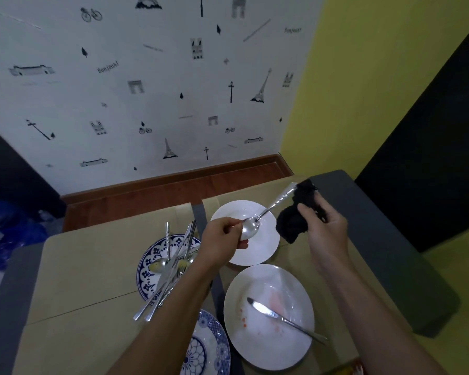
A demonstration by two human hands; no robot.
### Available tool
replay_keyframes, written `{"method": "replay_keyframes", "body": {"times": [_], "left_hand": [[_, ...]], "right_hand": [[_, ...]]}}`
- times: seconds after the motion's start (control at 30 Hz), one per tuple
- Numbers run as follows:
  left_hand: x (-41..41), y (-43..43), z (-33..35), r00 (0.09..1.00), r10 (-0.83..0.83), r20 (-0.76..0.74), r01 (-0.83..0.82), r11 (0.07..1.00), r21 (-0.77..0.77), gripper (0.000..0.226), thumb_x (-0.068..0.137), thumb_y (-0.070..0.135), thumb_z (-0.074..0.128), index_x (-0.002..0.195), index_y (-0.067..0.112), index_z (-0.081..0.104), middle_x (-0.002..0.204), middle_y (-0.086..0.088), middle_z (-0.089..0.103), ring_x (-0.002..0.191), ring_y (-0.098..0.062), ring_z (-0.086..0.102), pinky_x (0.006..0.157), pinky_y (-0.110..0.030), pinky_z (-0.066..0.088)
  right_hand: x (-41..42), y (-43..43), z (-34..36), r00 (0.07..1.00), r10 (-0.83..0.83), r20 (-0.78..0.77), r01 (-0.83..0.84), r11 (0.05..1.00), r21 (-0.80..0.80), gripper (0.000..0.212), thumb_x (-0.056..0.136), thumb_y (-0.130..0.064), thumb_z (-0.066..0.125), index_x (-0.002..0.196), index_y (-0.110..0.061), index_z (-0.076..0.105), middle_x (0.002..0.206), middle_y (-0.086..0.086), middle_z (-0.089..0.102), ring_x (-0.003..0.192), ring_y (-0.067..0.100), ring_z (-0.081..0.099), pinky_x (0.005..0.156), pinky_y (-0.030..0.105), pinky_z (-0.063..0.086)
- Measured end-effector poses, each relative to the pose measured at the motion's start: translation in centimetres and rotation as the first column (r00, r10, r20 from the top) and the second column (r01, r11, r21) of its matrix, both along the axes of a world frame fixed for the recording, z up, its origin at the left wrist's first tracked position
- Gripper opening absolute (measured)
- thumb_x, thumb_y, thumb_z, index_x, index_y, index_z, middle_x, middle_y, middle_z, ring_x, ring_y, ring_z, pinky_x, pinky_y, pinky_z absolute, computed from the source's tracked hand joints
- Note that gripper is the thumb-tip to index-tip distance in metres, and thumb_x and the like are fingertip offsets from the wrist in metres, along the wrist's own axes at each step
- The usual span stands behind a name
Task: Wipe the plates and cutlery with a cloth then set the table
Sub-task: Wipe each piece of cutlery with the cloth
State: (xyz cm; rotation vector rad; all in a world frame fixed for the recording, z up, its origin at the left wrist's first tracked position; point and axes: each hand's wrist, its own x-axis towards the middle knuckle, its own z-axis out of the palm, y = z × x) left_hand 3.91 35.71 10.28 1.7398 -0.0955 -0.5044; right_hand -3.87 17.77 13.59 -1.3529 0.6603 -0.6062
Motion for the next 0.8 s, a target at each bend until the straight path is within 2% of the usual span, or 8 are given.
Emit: {"method": "replay_keyframes", "body": {"times": [0.07,0.17,0.27,0.4,0.5,0.6,0.7,0.8], "left_hand": [[0.2,0.0,0.2,1.000,0.004,-0.006,-0.003,1.000,0.012,0.017,0.101,0.014,0.055,0.106,0.006,0.069,0.090,-0.007,0.070,0.074,-0.020,0.076,0.081,-0.036,0.062],[0.0,-0.4,0.5,0.998,-0.057,0.014,0.057,0.998,-0.020,0.015,0.101,0.012,0.056,0.103,0.003,0.068,0.087,-0.010,0.069,0.070,-0.020,0.075,0.077,-0.035,0.062],[-0.2,-0.9,0.6,0.985,-0.145,0.096,0.146,0.989,0.004,0.013,0.101,0.016,0.057,0.100,0.006,0.066,0.078,-0.008,0.068,0.067,-0.018,0.074,0.073,-0.035,0.062],[-0.1,-0.3,0.7,0.943,-0.253,0.215,0.234,0.966,0.111,0.011,0.099,0.021,0.061,0.096,0.011,0.064,0.067,-0.004,0.072,0.062,-0.022,0.072,0.071,-0.043,0.061],[0.0,0.0,1.0,0.910,-0.311,0.276,0.274,0.948,0.165,0.008,0.098,0.020,0.060,0.097,0.013,0.064,0.068,-0.005,0.072,0.062,-0.019,0.072,0.070,-0.040,0.061],[0.0,0.1,1.2,0.856,-0.380,0.351,0.319,0.922,0.220,0.008,0.099,0.015,0.058,0.103,0.014,0.066,0.070,-0.002,0.072,0.061,-0.013,0.070,0.066,-0.028,0.058],[0.2,0.1,1.2,0.820,-0.436,0.372,0.367,0.898,0.243,0.014,0.100,0.012,0.056,0.109,0.011,0.067,0.070,-0.002,0.070,0.061,-0.014,0.067,0.063,-0.025,0.054],[0.4,0.0,1.2,0.782,-0.489,0.386,0.406,0.870,0.280,0.019,0.100,0.012,0.055,0.115,0.011,0.067,0.075,-0.005,0.070,0.065,-0.015,0.066,0.066,-0.030,0.053]], "right_hand": [[-0.2,0.2,-0.4,0.999,0.042,0.006,-0.042,0.998,-0.056,0.039,0.097,-0.008,0.069,0.134,-0.020,0.067,0.108,-0.026,0.070,0.101,-0.011,0.065,0.075,0.005,0.051],[-0.1,1.0,-0.6,0.979,0.200,-0.048,-0.204,0.974,-0.096,0.038,0.094,-0.006,0.072,0.119,-0.034,0.068,0.088,-0.034,0.073,0.091,-0.017,0.067,0.075,0.006,0.052],[0.3,2.1,-1.1,0.946,0.290,-0.142,-0.312,0.935,-0.171,0.037,0.087,-0.013,0.080,0.120,-0.030,0.075,0.099,-0.022,0.078,0.099,-0.002,0.072,0.086,0.019,0.057],[0.6,1.9,-1.4,0.950,0.242,-0.195,-0.277,0.945,-0.175,0.028,0.082,-0.023,0.086,0.108,-0.030,0.081,0.097,-0.011,0.080,0.097,0.009,0.075,0.089,0.033,0.060],[0.7,1.6,-1.1,0.956,0.225,-0.187,-0.245,0.965,-0.092,0.027,0.080,-0.028,0.088,0.106,-0.022,0.081,0.096,-0.002,0.080,0.095,0.018,0.076,0.091,0.042,0.062],[1.0,1.4,-0.6,0.938,0.278,-0.209,-0.292,0.956,-0.041,0.020,0.084,-0.026,0.085,0.101,-0.017,0.082,0.094,0.005,0.081,0.096,0.027,0.077,0.095,0.050,0.059],[1.2,1.4,0.2,0.924,0.309,-0.223,-0.327,0.944,-0.048,0.017,0.086,-0.023,0.083,0.101,-0.014,0.082,0.093,0.008,0.080,0.091,0.026,0.077,0.093,0.049,0.060],[1.6,1.2,0.5,0.942,0.261,-0.210,-0.276,0.960,-0.043,0.017,0.085,-0.027,0.084,0.095,-0.013,0.081,0.088,0.009,0.080,0.080,0.020,0.075,0.080,0.041,0.061]]}}
